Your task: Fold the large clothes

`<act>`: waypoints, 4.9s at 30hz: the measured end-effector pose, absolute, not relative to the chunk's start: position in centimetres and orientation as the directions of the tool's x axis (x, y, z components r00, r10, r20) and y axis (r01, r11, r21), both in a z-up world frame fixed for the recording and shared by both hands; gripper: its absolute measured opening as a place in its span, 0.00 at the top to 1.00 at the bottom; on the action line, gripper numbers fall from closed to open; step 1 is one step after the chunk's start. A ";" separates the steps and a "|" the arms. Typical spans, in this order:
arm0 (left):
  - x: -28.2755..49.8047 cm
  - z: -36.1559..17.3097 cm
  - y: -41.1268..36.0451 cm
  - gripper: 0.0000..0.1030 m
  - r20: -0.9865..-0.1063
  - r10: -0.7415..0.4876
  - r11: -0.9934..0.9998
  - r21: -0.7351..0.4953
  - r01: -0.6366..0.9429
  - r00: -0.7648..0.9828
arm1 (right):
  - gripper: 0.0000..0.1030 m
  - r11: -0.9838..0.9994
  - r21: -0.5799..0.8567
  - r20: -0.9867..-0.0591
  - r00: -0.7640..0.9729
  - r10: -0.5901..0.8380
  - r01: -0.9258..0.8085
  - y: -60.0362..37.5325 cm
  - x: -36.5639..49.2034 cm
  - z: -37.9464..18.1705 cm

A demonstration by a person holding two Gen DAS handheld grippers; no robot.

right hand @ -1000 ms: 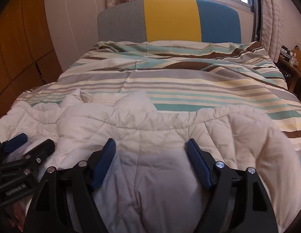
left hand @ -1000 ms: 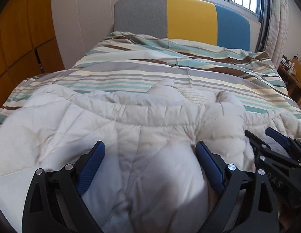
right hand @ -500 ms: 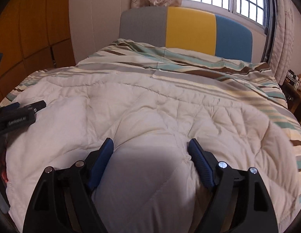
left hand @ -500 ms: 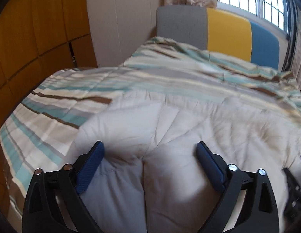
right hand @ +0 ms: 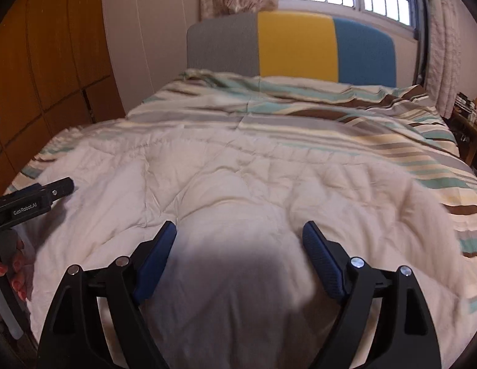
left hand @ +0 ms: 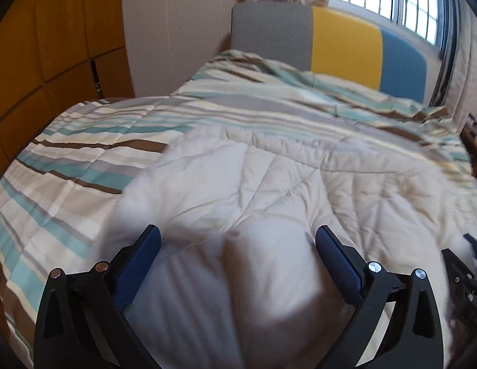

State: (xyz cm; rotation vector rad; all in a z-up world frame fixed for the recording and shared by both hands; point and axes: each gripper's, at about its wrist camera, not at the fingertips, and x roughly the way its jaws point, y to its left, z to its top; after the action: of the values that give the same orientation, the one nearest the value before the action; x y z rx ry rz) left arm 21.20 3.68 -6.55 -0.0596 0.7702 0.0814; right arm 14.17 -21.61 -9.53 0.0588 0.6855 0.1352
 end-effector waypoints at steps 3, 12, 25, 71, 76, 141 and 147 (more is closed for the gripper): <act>19.3 -4.9 5.4 0.03 -0.640 0.084 0.987 -0.049 -0.150 0.764 | 0.16 0.998 0.043 -0.606 0.793 0.056 -0.038 -24.2 12.5 -8.2; 20.4 -9.1 8.3 0.03 -0.718 0.108 0.968 -0.081 -0.237 0.687 | 0.17 0.989 0.076 -0.655 0.754 -0.049 0.130 -31.3 12.9 -11.9; 17.2 -8.4 9.3 0.03 -0.704 0.072 0.955 -0.156 -0.252 0.707 | 0.14 0.991 0.015 -0.668 0.739 -0.087 0.130 -30.3 13.7 -12.2; 5.8 -13.1 13.0 0.41 -0.485 -0.308 0.601 -0.766 -0.228 0.818 | 0.86 0.974 0.127 -0.707 0.672 0.221 -0.188 -18.9 4.3 -13.8; 5.6 -12.9 13.0 0.68 -0.463 -0.327 0.565 -0.795 -0.222 0.824 | 0.86 0.975 0.124 -0.702 0.679 0.216 -0.182 -18.6 3.8 -13.9; 4.2 -7.2 -25.9 0.73 -0.543 -0.629 0.618 0.085 0.781 0.557 | 0.41 0.875 0.348 -0.621 0.782 -0.053 0.336 -42.1 -5.3 -7.6; 4.4 -8.3 -25.0 0.71 -0.519 -0.663 0.608 0.048 0.793 0.540 | 0.39 0.899 0.412 -0.570 0.812 0.127 0.149 -39.6 -3.8 -5.7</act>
State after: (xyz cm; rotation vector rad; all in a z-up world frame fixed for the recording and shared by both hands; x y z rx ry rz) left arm 4.38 -25.05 -8.26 0.2939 0.4851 -0.8798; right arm -3.80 -39.59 -5.66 0.4611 0.6292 -0.0119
